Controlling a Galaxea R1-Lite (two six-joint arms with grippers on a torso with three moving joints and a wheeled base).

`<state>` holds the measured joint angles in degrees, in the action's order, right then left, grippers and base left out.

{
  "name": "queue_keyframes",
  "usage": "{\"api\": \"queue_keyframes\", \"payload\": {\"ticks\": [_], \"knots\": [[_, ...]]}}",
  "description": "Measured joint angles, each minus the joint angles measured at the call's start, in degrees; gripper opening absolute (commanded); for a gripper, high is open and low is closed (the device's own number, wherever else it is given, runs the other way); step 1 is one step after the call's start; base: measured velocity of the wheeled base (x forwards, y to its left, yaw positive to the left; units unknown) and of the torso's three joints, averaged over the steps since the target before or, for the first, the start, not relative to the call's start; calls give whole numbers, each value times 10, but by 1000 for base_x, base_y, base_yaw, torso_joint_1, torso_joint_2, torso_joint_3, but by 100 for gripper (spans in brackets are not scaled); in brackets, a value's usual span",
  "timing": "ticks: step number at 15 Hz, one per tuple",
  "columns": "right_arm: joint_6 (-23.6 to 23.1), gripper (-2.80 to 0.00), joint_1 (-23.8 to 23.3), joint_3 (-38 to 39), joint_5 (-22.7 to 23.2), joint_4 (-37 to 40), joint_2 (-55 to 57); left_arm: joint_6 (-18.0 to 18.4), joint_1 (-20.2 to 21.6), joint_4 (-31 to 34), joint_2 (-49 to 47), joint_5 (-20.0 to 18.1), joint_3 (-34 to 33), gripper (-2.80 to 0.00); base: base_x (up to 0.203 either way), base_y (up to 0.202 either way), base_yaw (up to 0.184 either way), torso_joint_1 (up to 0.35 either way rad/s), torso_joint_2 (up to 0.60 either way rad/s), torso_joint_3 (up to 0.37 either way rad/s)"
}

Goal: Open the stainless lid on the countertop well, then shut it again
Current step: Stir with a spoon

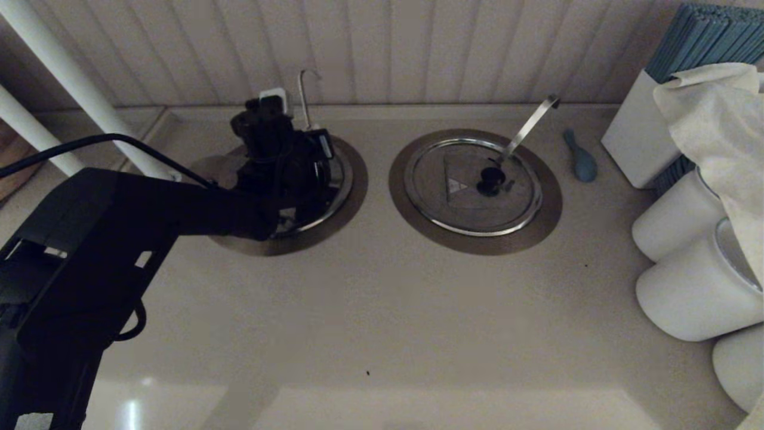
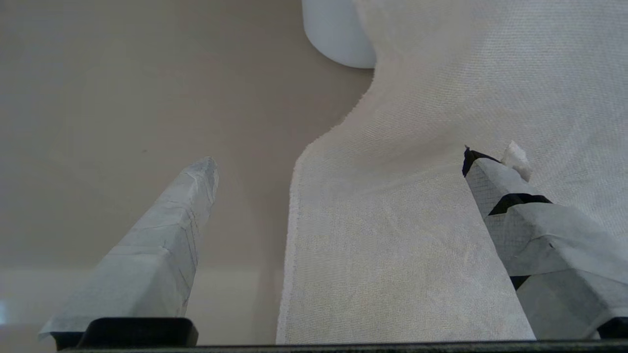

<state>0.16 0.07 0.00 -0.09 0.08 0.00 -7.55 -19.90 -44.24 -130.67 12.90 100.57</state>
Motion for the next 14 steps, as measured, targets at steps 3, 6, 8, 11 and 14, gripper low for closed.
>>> {"api": "queue_keyframes", "payload": {"ticks": [3,6,8,11,14], "knots": [[0,0,0,0,0,0,0,-2,2,0,10,0,-3,-280,0,0,0,0,0,0],[0,0,0,0,0,0,0,-1,5,-2,29,-6,-35,-280,0,0,0,0,0,0],[0,0,0,0,0,0,0,5,5,-4,35,-11,-57,-280,0,0,0,0,0,0],[0,0,0,0,0,0,0,17,5,-5,48,-45,-96,-280,0,0,0,0,0,0],[0,0,0,0,0,0,0,53,12,-2,56,-50,-112,-280,0,0,0,0,0,0]]}}
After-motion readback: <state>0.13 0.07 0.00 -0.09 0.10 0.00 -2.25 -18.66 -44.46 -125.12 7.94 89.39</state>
